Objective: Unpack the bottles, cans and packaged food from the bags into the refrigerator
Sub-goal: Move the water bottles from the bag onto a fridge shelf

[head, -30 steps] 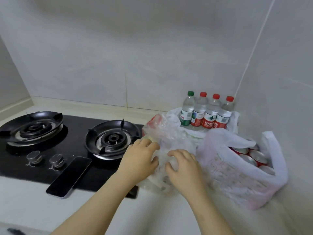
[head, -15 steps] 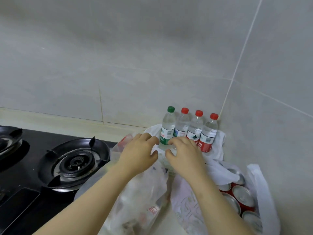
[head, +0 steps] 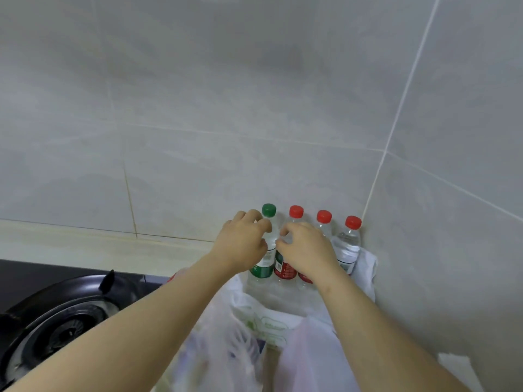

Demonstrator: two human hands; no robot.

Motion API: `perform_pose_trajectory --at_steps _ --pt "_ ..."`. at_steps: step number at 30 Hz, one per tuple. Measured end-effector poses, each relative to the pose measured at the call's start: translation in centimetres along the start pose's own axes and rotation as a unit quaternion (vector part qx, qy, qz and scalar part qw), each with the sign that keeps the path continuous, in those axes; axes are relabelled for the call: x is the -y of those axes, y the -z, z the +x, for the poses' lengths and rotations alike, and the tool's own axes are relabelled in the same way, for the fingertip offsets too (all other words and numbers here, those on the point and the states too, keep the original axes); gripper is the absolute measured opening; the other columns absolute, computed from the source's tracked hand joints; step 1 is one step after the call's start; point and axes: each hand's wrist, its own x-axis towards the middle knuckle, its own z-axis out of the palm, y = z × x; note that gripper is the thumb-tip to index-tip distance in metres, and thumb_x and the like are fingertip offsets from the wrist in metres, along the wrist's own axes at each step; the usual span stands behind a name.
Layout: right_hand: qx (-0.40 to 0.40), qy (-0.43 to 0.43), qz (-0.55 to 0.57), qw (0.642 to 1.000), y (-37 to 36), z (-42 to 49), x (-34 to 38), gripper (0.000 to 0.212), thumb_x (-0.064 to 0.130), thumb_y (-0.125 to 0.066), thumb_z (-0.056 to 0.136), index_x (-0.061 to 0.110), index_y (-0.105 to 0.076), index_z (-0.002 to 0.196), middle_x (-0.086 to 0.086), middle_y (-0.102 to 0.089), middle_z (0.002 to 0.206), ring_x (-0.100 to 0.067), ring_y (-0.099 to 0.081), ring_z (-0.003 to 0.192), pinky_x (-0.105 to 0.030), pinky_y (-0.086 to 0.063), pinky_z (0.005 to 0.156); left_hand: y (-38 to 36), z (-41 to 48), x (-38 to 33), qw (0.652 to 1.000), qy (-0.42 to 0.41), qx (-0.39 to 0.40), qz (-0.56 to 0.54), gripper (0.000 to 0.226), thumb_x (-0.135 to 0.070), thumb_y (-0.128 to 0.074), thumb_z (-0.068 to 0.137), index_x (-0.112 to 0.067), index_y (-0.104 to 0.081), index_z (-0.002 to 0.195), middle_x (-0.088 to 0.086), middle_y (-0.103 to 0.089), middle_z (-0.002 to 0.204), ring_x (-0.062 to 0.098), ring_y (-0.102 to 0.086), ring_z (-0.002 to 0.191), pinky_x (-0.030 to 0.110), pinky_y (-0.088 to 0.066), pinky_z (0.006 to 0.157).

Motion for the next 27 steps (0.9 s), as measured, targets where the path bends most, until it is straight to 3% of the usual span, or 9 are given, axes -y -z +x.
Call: perform_pose_trajectory --at_steps 4,11,13,16,20,23,27 --pt "-0.021 -0.013 0.0 1.0 -0.5 2.5 -1.3 0.028 0.028 -0.047 0.089 0.021 -0.057 0.115 -0.003 -0.055 0.119 -0.024 -0.051 0.106 -0.036 -0.045 0.085 -1.9 2.9 0.6 0.998 -0.03 0.015 0.055 0.049 -0.011 -0.043 0.088 -0.021 -0.039 0.136 0.002 -0.018 0.152 0.024 -0.021 0.136 0.035 -0.031 0.101" --pt "-0.056 -0.009 -0.016 0.998 -2.0 5.3 -2.9 0.033 0.024 -0.046 0.091 0.02 -0.052 0.124 0.0 -0.044 0.131 -0.02 -0.04 0.12 -0.032 -0.036 0.095 -4.3 7.2 1.8 0.998 -0.017 0.045 0.04 0.065 -0.017 -0.046 0.09 -0.02 -0.016 0.147 -0.001 -0.004 0.157 0.021 -0.007 0.143 0.039 -0.023 0.109" --pt "-0.071 -0.005 -0.026 0.997 -2.5 5.9 -3.1 0.039 0.024 -0.046 0.091 0.02 -0.047 0.13 0.0 -0.039 0.138 -0.021 -0.037 0.124 -0.034 -0.035 0.099 -4.8 7.9 2.0 0.998 -0.001 0.064 0.005 0.066 -0.017 -0.045 0.091 -0.02 -0.013 0.148 -0.004 -0.008 0.157 0.02 -0.013 0.143 0.039 -0.027 0.108" --pt "-0.075 0.003 -0.039 0.996 -3.1 6.6 -3.0 0.051 0.025 -0.047 0.091 0.022 -0.033 0.14 -0.002 -0.023 0.151 -0.024 -0.026 0.134 -0.037 -0.031 0.105 -5.1 8.1 1.8 0.997 0.013 0.052 -0.056 0.057 -0.02 -0.045 0.092 -0.017 -0.023 0.145 -0.004 -0.023 0.152 0.024 -0.04 0.129 0.037 -0.04 0.095" --pt "0.008 -0.017 -0.066 0.998 -3.2 7.4 -3.3 0.064 0.029 -0.045 0.094 0.026 -0.012 0.148 -0.002 0.0 0.158 -0.027 -0.008 0.143 -0.043 -0.018 0.112 -4.9 7.0 1.6 0.991 0.034 0.012 -0.132 0.044 -0.019 -0.044 0.096 -0.014 -0.034 0.139 0.001 -0.038 0.144 0.026 -0.051 0.116 0.032 -0.042 0.09" --pt "0.032 -0.021 -0.066 0.997 -2.9 7.7 -3.5 0.066 0.027 -0.047 0.093 0.025 -0.01 0.148 -0.001 -0.004 0.156 -0.029 -0.013 0.141 -0.044 -0.02 0.111 -4.7 6.0 2.4 0.976 0.033 0.002 -0.213 0.038 -0.018 -0.052 0.094 -0.014 -0.043 0.13 0.003 -0.049 0.132 0.02 -0.052 0.111 0.023 -0.039 0.087" --pt "0.01 -0.005 -0.035 0.999 -2.8 7.5 -3.1 0.057 0.02 -0.044 0.092 0.02 -0.02 0.145 -0.002 -0.019 0.148 -0.028 -0.034 0.128 -0.041 -0.033 0.103 -4.4 5.4 3.1 0.926 0.098 0.007 -0.364 0.033 -0.014 -0.063 0.086 -0.018 -0.052 0.117 -0.002 -0.057 0.109 0.017 -0.054 0.096 0.017 -0.039 0.077"
